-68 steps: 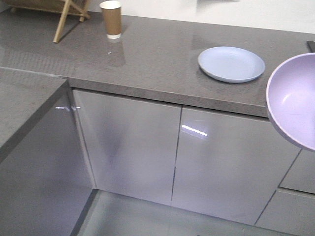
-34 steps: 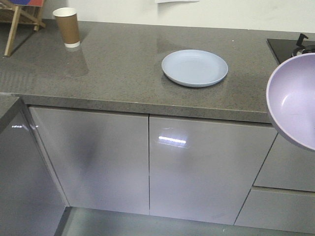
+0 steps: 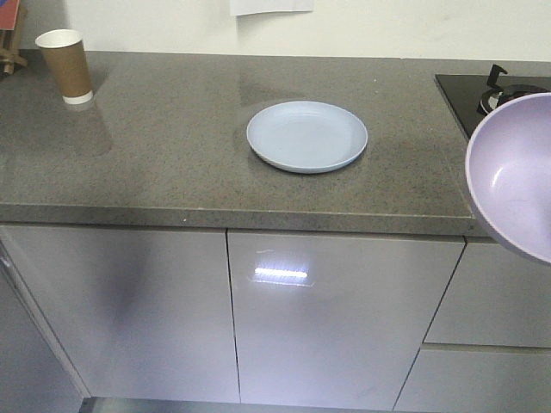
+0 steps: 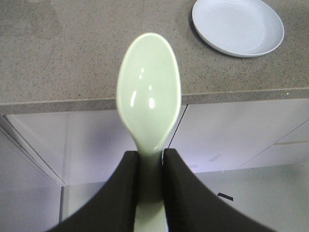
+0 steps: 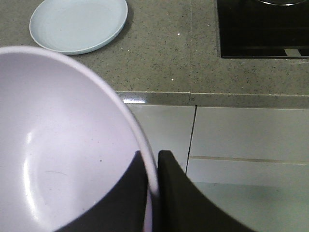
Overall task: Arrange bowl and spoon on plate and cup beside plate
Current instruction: 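Drive the base, carrying spoon and bowl, to the counter with the blue plate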
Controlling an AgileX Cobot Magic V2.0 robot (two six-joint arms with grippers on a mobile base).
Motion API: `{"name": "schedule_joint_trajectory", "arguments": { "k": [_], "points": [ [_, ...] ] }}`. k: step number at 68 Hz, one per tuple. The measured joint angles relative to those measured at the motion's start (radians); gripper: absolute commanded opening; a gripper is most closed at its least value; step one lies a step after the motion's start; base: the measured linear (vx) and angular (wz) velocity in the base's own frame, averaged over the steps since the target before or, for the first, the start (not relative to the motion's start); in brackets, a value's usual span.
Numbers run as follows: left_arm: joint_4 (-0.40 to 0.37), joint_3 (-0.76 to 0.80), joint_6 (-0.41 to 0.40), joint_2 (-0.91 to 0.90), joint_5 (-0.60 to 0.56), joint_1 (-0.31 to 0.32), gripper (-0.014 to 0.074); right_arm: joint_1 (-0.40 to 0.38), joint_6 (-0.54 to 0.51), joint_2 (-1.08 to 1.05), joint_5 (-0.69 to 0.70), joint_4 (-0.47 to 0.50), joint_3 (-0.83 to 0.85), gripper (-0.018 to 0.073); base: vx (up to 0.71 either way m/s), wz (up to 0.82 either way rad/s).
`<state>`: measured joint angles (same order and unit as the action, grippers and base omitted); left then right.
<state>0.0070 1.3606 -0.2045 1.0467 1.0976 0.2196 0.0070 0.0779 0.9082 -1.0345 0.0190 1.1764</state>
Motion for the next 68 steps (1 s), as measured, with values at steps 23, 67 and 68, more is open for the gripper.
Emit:
{"name": "schedule_joint_trajectory", "arguments": {
  "k": [23,67,68],
  "points": [
    [0.000,0.000,0.000,0.000,0.000,0.000,-0.0006,0.000,0.000,0.000,0.000,0.000,0.000,-0.0006,0.16,-0.02],
    [0.000,0.000,0.000,0.000,0.001,0.000,-0.0006,0.000,0.000,0.000,0.000,0.000,0.000,-0.0006,0.18,0.00],
    [0.000,0.000,0.000,0.000,0.001,0.000,-0.0006,0.000,0.000,0.000,0.000,0.000,0.000,-0.0006,0.17,-0.07]
  ]
}}
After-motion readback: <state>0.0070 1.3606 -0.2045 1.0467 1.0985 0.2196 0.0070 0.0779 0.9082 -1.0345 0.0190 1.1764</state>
